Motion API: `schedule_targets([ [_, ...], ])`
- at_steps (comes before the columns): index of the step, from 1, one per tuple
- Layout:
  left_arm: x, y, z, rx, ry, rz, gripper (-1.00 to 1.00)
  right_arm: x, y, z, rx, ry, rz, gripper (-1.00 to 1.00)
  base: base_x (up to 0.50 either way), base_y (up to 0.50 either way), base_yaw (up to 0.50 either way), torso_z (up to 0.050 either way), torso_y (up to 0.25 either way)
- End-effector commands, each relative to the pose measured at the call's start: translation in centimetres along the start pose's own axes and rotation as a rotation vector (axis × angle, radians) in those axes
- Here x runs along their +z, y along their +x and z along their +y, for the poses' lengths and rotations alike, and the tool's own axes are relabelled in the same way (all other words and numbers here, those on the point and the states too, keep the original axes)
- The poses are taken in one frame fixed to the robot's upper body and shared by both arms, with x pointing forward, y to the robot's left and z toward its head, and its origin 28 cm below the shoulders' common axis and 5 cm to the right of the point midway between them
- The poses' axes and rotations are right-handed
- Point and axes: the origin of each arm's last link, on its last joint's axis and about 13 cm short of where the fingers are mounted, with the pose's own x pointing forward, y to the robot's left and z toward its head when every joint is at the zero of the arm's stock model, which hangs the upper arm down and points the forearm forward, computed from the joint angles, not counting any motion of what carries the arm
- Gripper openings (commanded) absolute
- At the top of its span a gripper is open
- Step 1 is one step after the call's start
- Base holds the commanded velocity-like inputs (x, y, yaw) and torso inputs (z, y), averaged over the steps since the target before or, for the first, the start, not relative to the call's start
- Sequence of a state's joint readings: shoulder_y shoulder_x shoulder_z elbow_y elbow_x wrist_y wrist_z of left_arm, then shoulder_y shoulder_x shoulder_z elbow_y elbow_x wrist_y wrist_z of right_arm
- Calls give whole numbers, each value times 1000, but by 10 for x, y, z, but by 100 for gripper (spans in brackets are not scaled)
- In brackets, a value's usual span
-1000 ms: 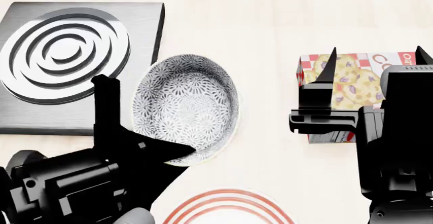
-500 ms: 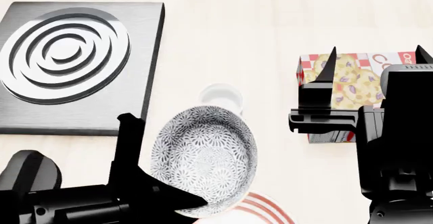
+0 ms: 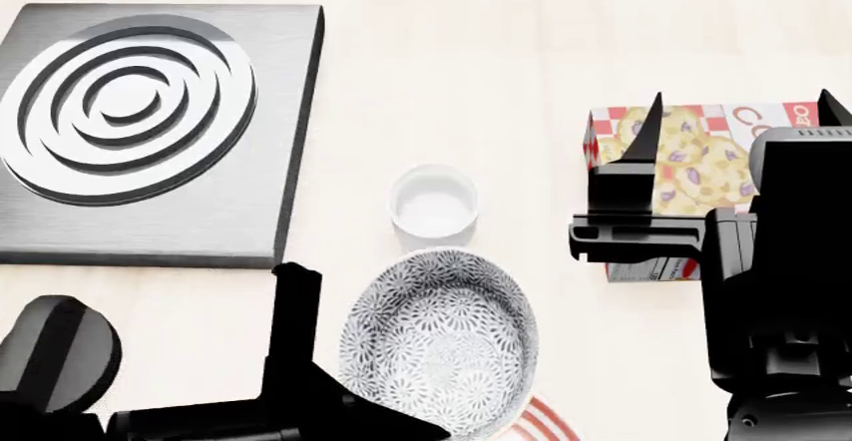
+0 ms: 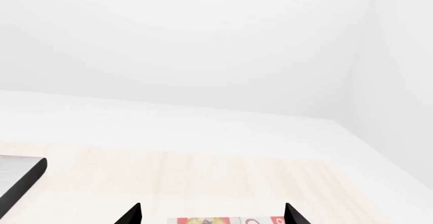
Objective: Pick the akita bowl on the stove and place it on the plate.
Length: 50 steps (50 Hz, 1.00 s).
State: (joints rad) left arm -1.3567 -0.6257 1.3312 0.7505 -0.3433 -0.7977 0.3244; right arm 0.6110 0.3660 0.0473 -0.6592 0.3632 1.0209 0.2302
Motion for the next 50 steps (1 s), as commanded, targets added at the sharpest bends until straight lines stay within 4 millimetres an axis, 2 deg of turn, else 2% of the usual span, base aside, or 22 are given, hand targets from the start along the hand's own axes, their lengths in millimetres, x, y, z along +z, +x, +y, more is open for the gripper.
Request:
schedule_targets([
  [1, -4, 8, -13, 19, -39, -18, -100, 0, 0, 0, 0, 0, 0, 100, 0, 0, 0, 0, 0],
  [30, -17, 22, -38, -18, -96, -5, -100, 0, 0, 0, 0, -1, 0, 100, 0, 0, 0, 0, 0],
  [35, -19, 25, -49, -39, -101, 2, -100, 0, 0, 0, 0, -1, 0, 100, 0, 0, 0, 0, 0],
  [50, -18, 27, -56, -45, -113, -3, -100, 0, 0, 0, 0, -1, 0, 100, 0, 0, 0, 0, 0],
])
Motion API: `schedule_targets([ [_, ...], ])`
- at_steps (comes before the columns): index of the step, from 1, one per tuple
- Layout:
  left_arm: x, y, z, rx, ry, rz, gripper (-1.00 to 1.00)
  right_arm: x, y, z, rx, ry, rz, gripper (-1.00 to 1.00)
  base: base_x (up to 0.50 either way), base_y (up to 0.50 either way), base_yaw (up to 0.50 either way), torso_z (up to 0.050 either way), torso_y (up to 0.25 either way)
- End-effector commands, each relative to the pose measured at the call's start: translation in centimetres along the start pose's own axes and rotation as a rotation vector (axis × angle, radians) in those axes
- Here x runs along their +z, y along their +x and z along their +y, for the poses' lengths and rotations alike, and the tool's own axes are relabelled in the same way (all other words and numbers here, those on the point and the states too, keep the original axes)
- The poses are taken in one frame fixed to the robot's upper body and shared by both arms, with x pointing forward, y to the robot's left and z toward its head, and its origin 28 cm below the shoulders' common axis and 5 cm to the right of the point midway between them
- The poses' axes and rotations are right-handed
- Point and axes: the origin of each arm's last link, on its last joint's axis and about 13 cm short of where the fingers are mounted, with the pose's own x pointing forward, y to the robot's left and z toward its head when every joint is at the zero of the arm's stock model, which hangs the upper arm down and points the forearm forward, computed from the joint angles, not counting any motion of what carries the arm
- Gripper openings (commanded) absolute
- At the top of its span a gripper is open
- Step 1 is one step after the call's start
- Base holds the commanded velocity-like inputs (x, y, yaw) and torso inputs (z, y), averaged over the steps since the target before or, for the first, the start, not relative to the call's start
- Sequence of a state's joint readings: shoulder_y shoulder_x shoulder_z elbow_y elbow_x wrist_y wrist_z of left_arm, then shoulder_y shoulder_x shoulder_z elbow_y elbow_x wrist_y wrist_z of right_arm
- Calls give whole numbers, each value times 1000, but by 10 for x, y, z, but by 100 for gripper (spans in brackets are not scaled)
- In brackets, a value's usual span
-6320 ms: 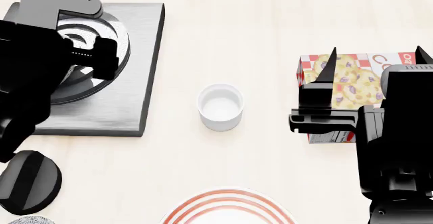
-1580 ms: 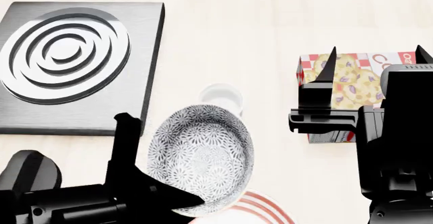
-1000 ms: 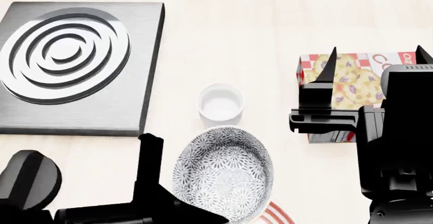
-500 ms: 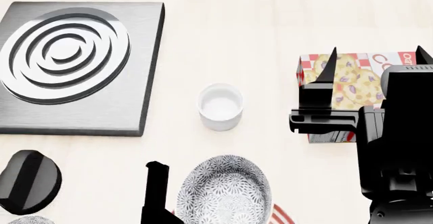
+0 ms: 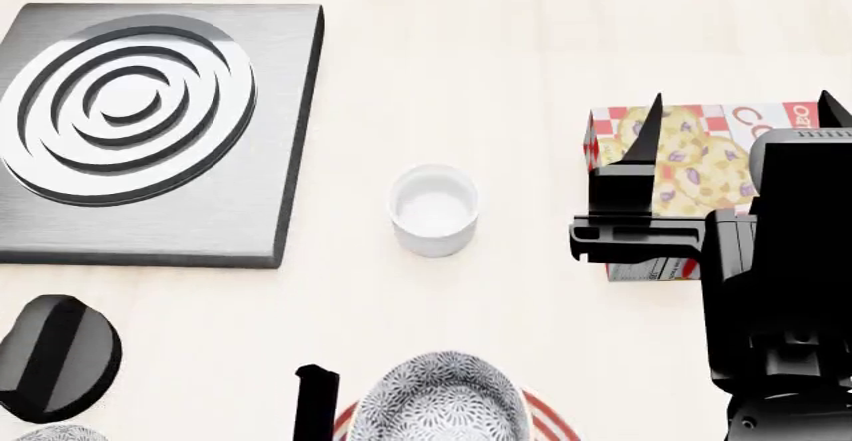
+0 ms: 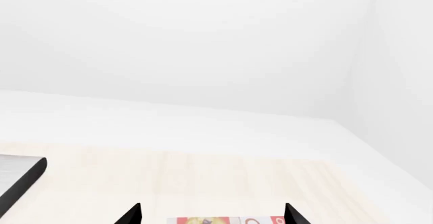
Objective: Pick the akita bowl on the stove and place it on the plate.
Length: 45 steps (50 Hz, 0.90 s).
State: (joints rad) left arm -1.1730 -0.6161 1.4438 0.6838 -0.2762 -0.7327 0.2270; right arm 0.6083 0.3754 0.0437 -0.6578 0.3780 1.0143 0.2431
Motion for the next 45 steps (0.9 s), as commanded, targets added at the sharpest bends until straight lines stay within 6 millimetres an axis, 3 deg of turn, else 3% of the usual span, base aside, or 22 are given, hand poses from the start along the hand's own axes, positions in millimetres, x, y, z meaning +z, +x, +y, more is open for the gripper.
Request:
schedule_targets([
  [1, 0, 3, -5, 12, 2, -7, -100, 0, 0, 0, 0, 0, 1, 100, 0, 0, 0, 0, 0],
  [45, -14, 10, -28, -20, -47, 18, -100, 0, 0, 0, 0, 0, 0, 100, 0, 0, 0, 0, 0],
])
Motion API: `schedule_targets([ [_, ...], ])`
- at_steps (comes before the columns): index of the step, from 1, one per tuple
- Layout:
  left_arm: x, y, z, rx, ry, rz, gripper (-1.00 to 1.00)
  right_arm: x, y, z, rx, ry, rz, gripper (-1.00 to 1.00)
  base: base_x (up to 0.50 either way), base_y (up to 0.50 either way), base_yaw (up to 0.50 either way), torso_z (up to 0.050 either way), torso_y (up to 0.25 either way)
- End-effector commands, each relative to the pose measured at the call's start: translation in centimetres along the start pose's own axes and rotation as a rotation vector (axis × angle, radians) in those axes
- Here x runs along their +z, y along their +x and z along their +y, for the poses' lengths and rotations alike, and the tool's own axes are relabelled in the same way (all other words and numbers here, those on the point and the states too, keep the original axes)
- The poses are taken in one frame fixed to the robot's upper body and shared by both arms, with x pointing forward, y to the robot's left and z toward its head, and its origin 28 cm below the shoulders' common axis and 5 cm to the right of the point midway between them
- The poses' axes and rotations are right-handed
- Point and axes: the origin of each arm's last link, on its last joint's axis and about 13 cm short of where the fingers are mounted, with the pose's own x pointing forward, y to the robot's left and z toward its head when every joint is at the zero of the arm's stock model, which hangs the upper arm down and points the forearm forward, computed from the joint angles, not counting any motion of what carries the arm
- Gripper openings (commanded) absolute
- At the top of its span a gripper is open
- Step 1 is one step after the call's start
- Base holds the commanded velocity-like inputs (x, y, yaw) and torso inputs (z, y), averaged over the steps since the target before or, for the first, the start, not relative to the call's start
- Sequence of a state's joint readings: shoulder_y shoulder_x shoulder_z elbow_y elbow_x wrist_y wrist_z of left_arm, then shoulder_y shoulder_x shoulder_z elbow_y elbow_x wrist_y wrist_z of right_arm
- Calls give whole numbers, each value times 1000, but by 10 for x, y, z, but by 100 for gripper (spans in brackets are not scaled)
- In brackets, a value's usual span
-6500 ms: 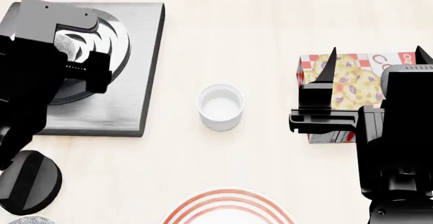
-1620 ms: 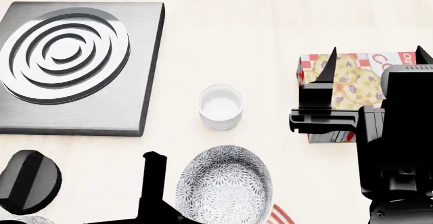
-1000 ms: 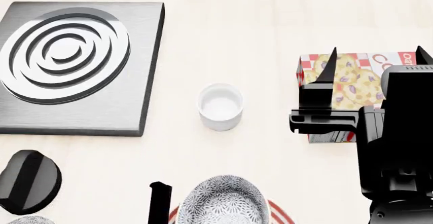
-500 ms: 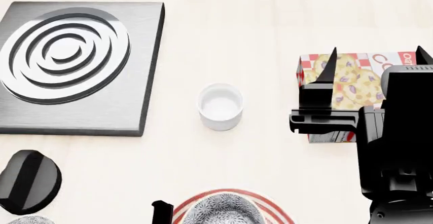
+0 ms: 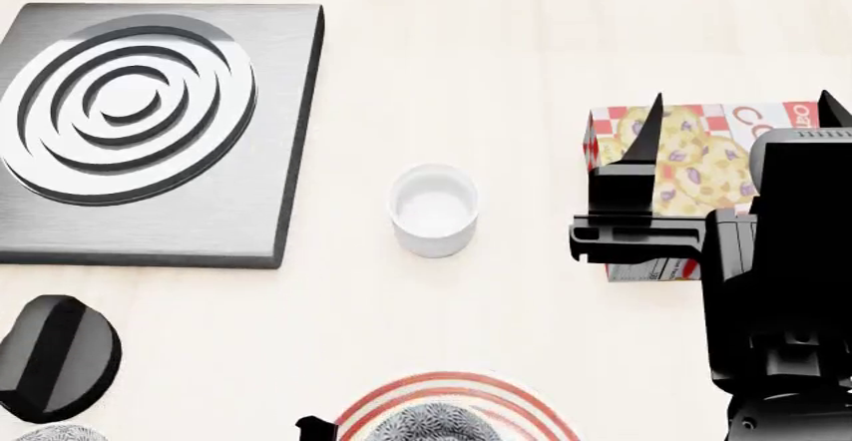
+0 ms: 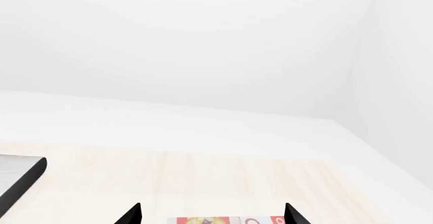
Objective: Pick the akita bowl on the stove and place it on the plate.
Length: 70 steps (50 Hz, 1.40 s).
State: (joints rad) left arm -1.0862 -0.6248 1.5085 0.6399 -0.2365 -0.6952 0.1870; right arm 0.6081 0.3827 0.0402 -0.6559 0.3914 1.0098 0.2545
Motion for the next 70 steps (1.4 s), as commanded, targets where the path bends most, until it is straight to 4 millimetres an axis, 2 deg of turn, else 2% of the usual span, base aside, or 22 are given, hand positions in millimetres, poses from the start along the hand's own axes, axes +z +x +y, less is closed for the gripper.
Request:
schedule_targets([
  [1, -1, 1, -1, 19, 4, -5, -100, 0, 0, 0, 0, 0, 0, 100, 0, 0, 0, 0, 0],
  [31, -3, 3, -7, 7, 21, 17, -100, 0, 0, 0, 0, 0, 0, 100, 0, 0, 0, 1, 0],
  [32, -4, 4, -8, 9, 23, 19, 100, 0, 0, 0, 0, 0, 0, 100, 0, 0, 0, 0, 0],
  [61, -2, 5, -10, 21, 29, 11, 100, 0, 0, 0, 0, 0, 0, 100, 0, 0, 0, 0, 0],
  [70, 3, 0, -8, 27, 35, 4, 100, 0, 0, 0, 1, -1, 3, 100, 0, 0, 0, 0, 0],
])
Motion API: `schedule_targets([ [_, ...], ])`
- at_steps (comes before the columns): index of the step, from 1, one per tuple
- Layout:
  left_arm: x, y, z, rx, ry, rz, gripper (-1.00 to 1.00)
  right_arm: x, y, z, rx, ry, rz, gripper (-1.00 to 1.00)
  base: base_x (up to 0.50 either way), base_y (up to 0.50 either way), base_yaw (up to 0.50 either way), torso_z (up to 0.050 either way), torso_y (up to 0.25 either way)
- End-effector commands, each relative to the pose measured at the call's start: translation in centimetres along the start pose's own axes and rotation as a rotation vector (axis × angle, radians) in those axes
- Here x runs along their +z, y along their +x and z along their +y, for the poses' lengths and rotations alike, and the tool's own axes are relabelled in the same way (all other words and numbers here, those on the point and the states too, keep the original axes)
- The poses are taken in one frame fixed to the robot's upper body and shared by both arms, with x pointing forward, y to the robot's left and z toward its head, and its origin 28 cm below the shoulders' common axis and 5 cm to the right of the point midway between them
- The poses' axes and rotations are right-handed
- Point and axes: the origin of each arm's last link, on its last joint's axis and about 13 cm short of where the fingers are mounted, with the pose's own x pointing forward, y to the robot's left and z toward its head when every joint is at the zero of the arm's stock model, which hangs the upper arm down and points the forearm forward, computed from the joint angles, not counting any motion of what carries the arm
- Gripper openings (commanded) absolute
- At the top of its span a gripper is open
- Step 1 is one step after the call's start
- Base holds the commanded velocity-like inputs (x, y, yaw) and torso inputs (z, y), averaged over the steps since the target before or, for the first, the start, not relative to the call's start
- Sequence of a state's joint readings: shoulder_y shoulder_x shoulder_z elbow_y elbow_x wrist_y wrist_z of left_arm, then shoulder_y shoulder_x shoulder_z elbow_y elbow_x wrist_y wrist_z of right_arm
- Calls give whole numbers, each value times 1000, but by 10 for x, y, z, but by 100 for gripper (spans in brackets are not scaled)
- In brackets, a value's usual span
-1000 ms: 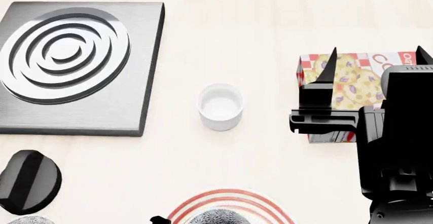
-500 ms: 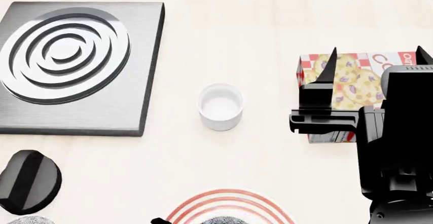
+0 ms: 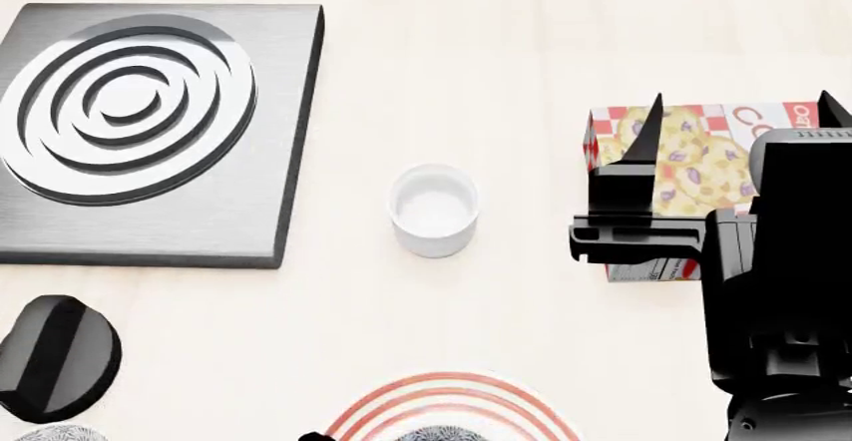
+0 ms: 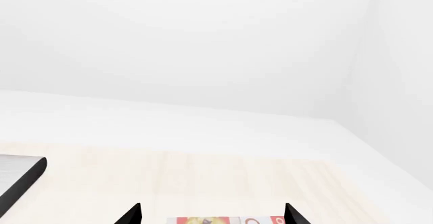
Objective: Pick the akita bowl on the stove and place it on the plate.
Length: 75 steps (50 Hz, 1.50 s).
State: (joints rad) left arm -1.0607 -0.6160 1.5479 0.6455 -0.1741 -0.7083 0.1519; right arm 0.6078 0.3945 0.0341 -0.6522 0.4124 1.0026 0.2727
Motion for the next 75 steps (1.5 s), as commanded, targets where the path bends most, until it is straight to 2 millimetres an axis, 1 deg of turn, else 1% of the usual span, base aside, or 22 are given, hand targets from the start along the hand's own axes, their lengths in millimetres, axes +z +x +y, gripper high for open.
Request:
schedule_targets([
  [1, 4, -5, 3, 13, 1, -10, 100, 0, 0, 0, 1, -1, 3, 100, 0, 0, 0, 0, 0],
  [11, 9, -7, 5, 33, -6, -35, 100, -1, 1, 0, 0, -2, 4, 100, 0, 0, 0, 0, 0],
  [17, 17, -10, 12, 71, -29, -74, 100, 0, 0, 1, 1, -3, 4, 100, 0, 0, 0, 0, 0],
  [19, 20, -11, 15, 85, -39, -88, 100, -2, 1, 0, 1, -2, 4, 100, 0, 0, 0, 0, 0],
  [24, 24, -13, 18, 106, -62, -117, 100, -1, 0, 0, 1, -3, 4, 100, 0, 0, 0, 0, 0],
  [40, 33, -19, 30, 193, -150, -195, 100, 0, 0, 1, 2, -3, 4, 100, 0, 0, 0, 0, 0],
  [49, 35, -23, 38, 246, -209, -232, 100, -1, 0, 1, 2, -4, 4, 100, 0, 0, 0, 0, 0],
  [65, 30, -26, 41, 311, -292, -258, 100, -1, 0, 1, 2, -4, 4, 100, 0, 0, 0, 0, 0],
  [75, 26, -33, 52, 386, -370, -289, 100, -1, 0, 1, 2, -4, 4, 100, 0, 0, 0, 0, 0],
])
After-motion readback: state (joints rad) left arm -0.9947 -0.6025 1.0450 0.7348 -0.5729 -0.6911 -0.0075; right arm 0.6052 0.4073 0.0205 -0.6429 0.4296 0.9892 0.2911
